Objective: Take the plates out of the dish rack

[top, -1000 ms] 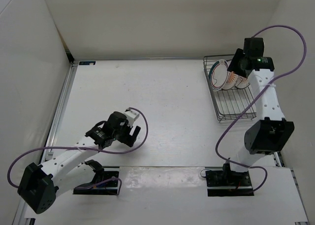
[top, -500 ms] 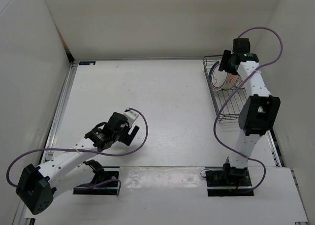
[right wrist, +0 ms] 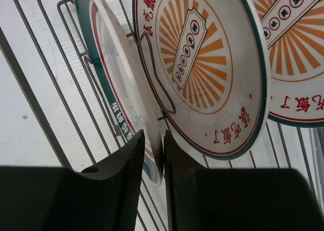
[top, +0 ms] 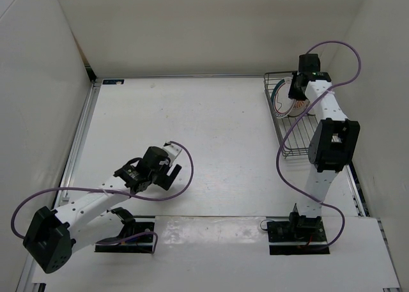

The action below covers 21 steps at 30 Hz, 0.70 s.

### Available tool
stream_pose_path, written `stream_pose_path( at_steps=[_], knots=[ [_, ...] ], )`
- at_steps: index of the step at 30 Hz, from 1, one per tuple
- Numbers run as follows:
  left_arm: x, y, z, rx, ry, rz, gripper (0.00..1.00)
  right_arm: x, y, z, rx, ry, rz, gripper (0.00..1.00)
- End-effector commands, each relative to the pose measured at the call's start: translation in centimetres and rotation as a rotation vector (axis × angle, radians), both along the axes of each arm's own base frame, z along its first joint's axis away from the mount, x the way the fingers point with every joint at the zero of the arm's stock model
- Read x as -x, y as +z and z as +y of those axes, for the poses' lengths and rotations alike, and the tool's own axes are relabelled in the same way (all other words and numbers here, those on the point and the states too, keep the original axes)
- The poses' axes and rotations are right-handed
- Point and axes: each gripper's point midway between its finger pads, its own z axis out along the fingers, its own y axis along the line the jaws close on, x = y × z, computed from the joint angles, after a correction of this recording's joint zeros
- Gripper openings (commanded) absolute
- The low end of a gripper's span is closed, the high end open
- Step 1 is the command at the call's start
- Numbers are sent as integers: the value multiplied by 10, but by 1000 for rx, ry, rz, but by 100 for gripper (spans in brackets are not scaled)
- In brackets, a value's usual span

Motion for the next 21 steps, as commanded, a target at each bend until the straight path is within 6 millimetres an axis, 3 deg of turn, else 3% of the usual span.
stream_pose_path(
  at_steps=[1, 5, 11, 18, 19, 21],
  knots=[
    [-5, 8, -2, 2, 5, -16, 100, -7, 9, -4, 28, -14, -43, 22],
    [-5, 8, -3, 2, 5, -16, 100, -8, 17, -5, 32, -21, -52, 9],
    [-6, 6, -3, -5, 7, -7, 100, -10, 43, -6, 50, -25, -93, 1],
    [-5, 5, -4, -6, 8, -1, 100, -3, 100, -24, 112, -118, -174, 0],
    [-5, 4, -3, -6, 8, -1, 100, 1, 114, -12, 116, -104, -199, 0],
    [-7, 7, -3, 1, 21, -12, 100, 4, 135, -14, 128, -128, -239, 0]
  ],
)
